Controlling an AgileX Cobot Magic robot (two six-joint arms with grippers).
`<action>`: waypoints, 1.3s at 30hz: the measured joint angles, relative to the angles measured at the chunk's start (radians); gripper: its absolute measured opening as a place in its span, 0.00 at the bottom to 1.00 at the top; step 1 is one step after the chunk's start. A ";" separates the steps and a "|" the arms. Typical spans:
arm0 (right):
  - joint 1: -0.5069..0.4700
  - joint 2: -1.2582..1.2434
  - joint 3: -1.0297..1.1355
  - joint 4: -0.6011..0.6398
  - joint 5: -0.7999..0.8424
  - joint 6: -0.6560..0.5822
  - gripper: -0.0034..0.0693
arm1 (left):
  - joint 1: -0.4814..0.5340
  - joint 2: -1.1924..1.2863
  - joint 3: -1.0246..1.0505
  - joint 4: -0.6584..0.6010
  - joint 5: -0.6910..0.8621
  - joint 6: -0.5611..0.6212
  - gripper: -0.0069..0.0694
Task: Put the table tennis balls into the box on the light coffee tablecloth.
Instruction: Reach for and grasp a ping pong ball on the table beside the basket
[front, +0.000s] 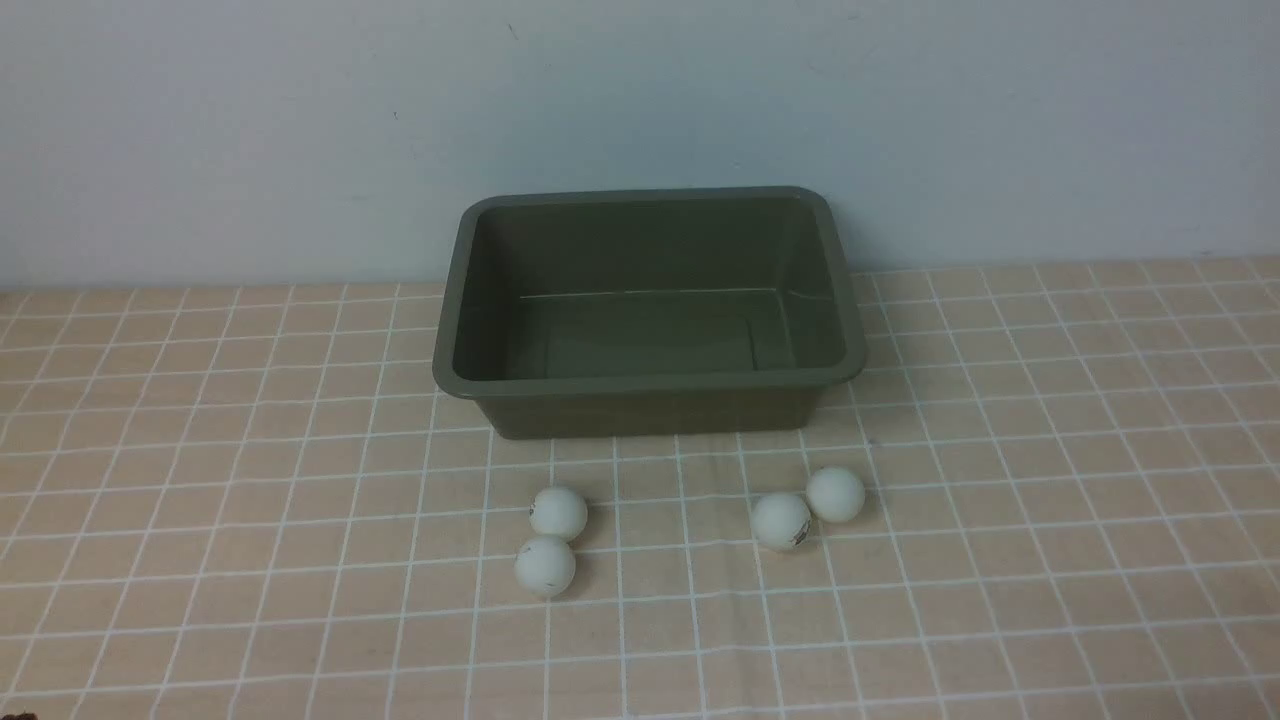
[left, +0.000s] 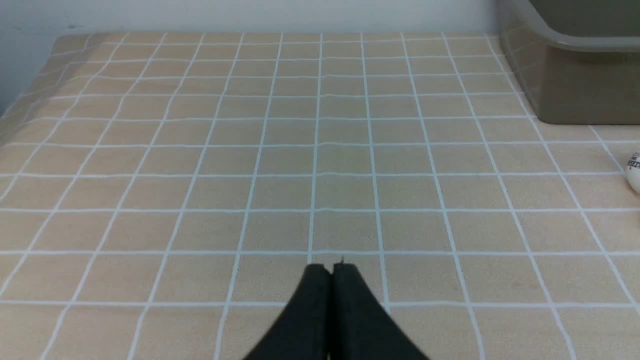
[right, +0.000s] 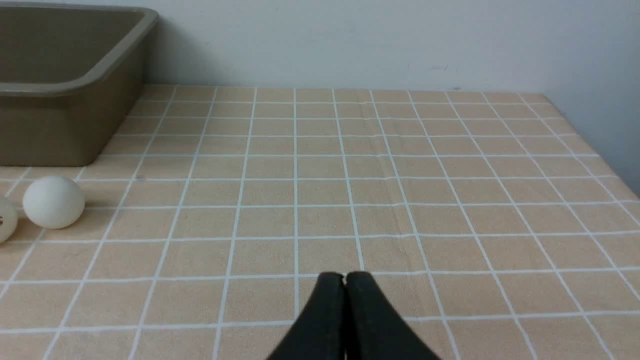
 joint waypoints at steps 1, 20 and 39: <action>0.000 0.000 0.000 0.000 0.000 0.000 0.02 | 0.000 0.000 0.000 0.000 0.000 0.000 0.00; 0.000 0.000 0.000 0.000 0.000 0.000 0.02 | 0.000 0.000 0.000 0.000 0.000 0.000 0.00; 0.000 0.000 -0.039 -0.003 -0.027 0.019 0.02 | 0.000 0.000 0.000 0.000 0.000 0.000 0.00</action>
